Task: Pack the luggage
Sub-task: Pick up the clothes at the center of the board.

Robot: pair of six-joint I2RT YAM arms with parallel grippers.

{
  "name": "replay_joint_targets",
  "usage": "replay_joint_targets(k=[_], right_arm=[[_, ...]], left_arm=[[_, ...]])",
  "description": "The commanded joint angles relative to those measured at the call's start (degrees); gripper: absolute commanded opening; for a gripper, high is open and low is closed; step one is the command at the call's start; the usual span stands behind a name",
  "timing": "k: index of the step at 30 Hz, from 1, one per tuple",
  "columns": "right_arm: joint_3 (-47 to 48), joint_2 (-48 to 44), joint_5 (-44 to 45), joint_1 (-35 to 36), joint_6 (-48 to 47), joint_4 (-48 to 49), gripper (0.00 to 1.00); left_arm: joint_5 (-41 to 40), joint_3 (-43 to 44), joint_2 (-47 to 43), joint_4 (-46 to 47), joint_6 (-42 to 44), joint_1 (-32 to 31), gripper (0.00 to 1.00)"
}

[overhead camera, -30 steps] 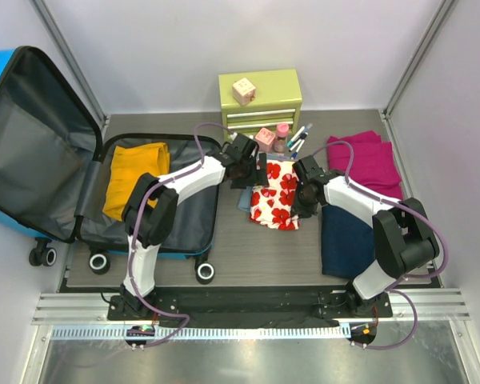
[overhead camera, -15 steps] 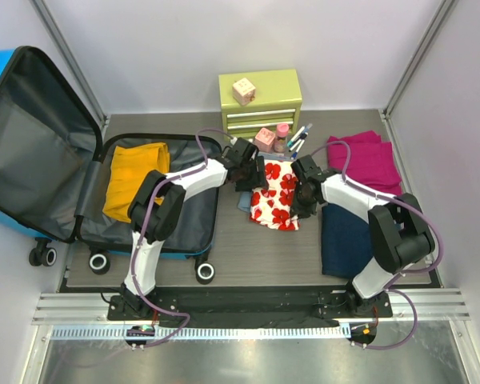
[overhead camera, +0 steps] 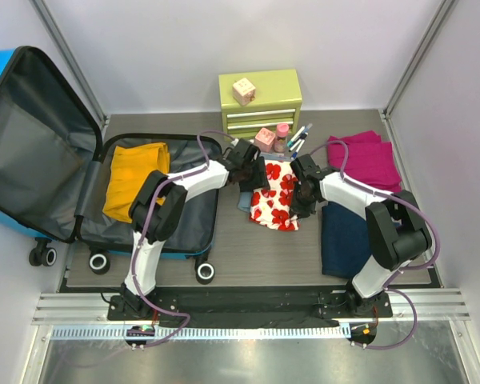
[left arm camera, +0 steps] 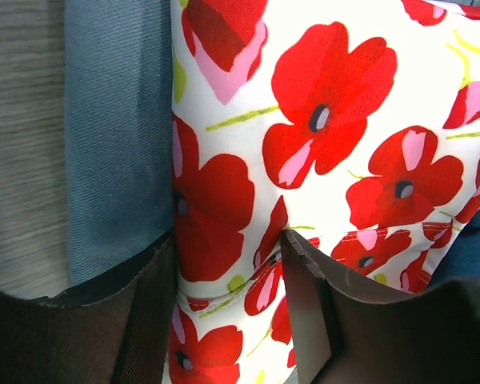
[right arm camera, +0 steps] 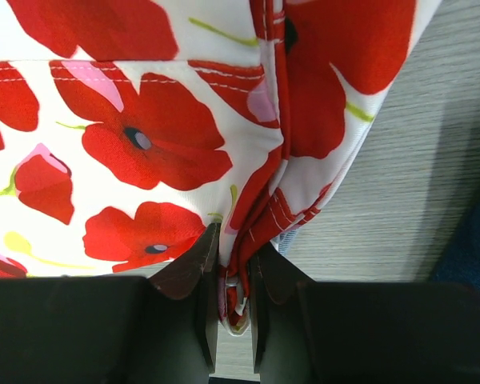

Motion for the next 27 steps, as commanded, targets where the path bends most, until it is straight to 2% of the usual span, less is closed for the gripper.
replay_joint_targets(k=[1, 4, 5, 7, 8, 11, 18, 23, 26, 27], right_arm=[[1.82, 0.49, -0.67, 0.01, -0.98, -1.61, 0.21], [1.99, 0.49, -0.76, 0.01, -0.90, -1.79, 0.22], [2.08, 0.49, -0.85, 0.01, -0.90, -1.79, 0.21], [2.17, 0.23, -0.94, 0.01, -1.07, -2.05, 0.18], [2.17, 0.05, -0.94, 0.01, -1.07, -2.22, 0.17], [2.34, -0.91, -1.55, 0.01, -1.16, -3.10, 0.17], [2.61, -4.60, -4.36, 0.01, -1.25, -5.65, 0.17], [4.36, -5.22, -7.26, 0.01, -1.60, -6.27, 0.24], [5.42, -3.48, -7.53, 0.09, -2.39, -6.36, 0.35], [5.68, -2.94, -7.61, 0.01, -3.00, -6.36, 0.46]], left_arm=[[2.42, 0.85, 0.67, 2.60, -0.58, -0.92, 0.52], [3.47, 1.12, 1.55, 2.60, -0.84, -1.00, 0.43], [3.56, 1.20, 1.81, 2.51, -0.84, -1.00, 0.33], [3.48, 1.03, 1.38, 2.51, -0.75, -1.00, 0.20], [3.30, 0.94, 1.12, 2.60, -0.58, -1.09, 0.11], [2.95, 0.59, -0.46, 2.51, 0.56, -1.27, 0.00], [-0.82, 0.41, -6.00, -0.90, 4.43, -2.41, 0.00], [-6.10, 2.17, -9.60, -7.94, 7.07, -2.85, 0.00], [-8.20, 2.43, -11.27, -11.54, 8.29, -2.85, 0.00], [-8.65, 2.43, -11.63, -12.42, 8.74, -2.85, 0.00]])
